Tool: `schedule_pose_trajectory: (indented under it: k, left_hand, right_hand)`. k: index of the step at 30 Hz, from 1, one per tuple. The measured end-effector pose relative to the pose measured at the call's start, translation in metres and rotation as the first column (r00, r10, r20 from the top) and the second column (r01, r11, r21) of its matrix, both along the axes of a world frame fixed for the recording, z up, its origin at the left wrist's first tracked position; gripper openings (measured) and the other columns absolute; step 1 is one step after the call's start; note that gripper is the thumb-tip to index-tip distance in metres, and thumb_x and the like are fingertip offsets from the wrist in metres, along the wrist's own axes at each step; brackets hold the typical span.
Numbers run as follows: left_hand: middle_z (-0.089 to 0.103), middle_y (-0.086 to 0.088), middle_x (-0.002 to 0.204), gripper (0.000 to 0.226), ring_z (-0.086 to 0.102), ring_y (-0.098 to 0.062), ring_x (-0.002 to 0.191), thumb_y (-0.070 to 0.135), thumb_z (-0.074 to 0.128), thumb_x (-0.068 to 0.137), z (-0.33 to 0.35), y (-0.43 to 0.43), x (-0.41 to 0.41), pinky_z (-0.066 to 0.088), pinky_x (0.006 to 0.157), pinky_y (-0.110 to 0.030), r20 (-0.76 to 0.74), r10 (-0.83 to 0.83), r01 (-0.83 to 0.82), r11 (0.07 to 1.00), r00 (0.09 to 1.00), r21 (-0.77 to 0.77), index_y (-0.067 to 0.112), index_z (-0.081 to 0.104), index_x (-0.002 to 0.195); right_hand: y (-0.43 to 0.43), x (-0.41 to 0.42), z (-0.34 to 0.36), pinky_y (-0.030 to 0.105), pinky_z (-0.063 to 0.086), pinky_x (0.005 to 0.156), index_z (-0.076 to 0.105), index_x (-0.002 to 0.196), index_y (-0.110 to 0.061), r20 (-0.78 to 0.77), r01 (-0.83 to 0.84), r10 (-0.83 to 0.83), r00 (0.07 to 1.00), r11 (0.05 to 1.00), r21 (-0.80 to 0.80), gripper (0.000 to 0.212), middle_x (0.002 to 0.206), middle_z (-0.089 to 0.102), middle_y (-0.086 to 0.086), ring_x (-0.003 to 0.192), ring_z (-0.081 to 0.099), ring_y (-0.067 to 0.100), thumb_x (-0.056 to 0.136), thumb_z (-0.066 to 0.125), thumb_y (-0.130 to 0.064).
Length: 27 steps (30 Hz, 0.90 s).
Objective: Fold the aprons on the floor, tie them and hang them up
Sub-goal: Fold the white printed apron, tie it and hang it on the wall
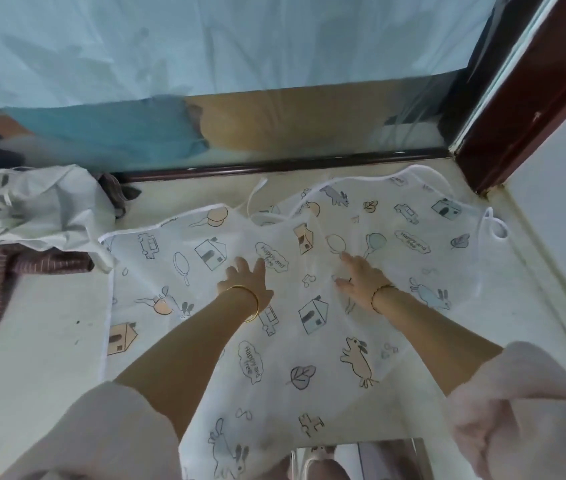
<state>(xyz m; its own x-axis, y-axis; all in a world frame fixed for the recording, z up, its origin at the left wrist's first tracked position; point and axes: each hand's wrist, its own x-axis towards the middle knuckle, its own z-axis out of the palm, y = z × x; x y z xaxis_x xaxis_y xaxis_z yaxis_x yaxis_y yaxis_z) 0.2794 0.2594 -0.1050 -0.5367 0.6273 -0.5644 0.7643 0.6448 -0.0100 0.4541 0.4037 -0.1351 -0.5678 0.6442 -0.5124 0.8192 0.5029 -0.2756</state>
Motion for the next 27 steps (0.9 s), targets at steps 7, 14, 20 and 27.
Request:
schedule_pose_trajectory:
  k: [7, 14, 20, 27]
  left_hand:
    - [0.041, -0.011, 0.134, 0.043, 0.045, -0.032, 0.119, 0.035, 0.044, 0.094, -0.028, 0.012, -0.002, 0.046, 0.092, -0.041, 0.084, -0.152, 0.155, 0.987, 0.985, -0.031, 0.015, 0.038, 0.133]
    - [0.02, -0.013, 0.144, 0.059, 0.032, -0.032, 0.125, 0.044, 0.044, 0.094, -0.045, 0.032, -0.027, 0.041, 0.089, -0.04, -0.121, 0.02, -0.002, 0.989, 0.992, 0.149, 0.018, 0.019, 0.141]
    - [-0.015, -0.013, 0.156, 0.08, -0.007, -0.031, 0.145, 0.05, 0.045, 0.093, -0.072, 0.056, -0.079, 0.019, 0.116, -0.045, -0.022, -0.156, 0.157, 0.984, 0.988, 0.086, 0.024, -0.005, 0.15]
    - [0.03, -0.015, 0.136, 0.06, 0.036, -0.034, 0.121, 0.052, 0.041, 0.092, -0.065, 0.07, -0.072, 0.041, 0.095, -0.041, -0.188, 0.056, -0.012, 0.973, 0.981, 0.229, 0.012, 0.03, 0.135]
  right_hand:
    - [0.005, 0.014, 0.011, 0.031, 0.039, 0.075, 0.057, 0.12, -0.01, 0.562, -0.128, 0.07, 0.824, 0.99, 0.065, 0.031, 0.113, 0.062, 0.005, 0.1, 0.058, 0.024, 0.092, 0.043, -0.014]
    - [0.025, -0.053, -0.004, 0.032, 0.04, 0.069, 0.045, 0.118, -0.011, 0.164, -0.259, 0.219, 0.962, 0.921, 0.292, 0.025, 0.113, 0.048, 0.01, 0.101, 0.049, 0.027, 0.093, 0.043, -0.014]
    - [0.078, -0.075, -0.036, 0.043, 0.046, 0.091, 0.015, 0.146, -0.021, 0.084, -0.003, -0.018, 0.996, 0.971, 0.24, 0.058, 0.149, 0.021, 0.009, 0.127, 0.034, 0.03, 0.095, 0.042, -0.029]
    - [0.057, -0.086, -0.051, 0.045, 0.044, 0.091, 0.024, 0.141, -0.02, 0.173, -0.176, 0.124, 0.977, 0.928, 0.328, 0.054, 0.148, 0.017, 0.01, 0.132, 0.026, 0.032, 0.093, 0.038, -0.042]
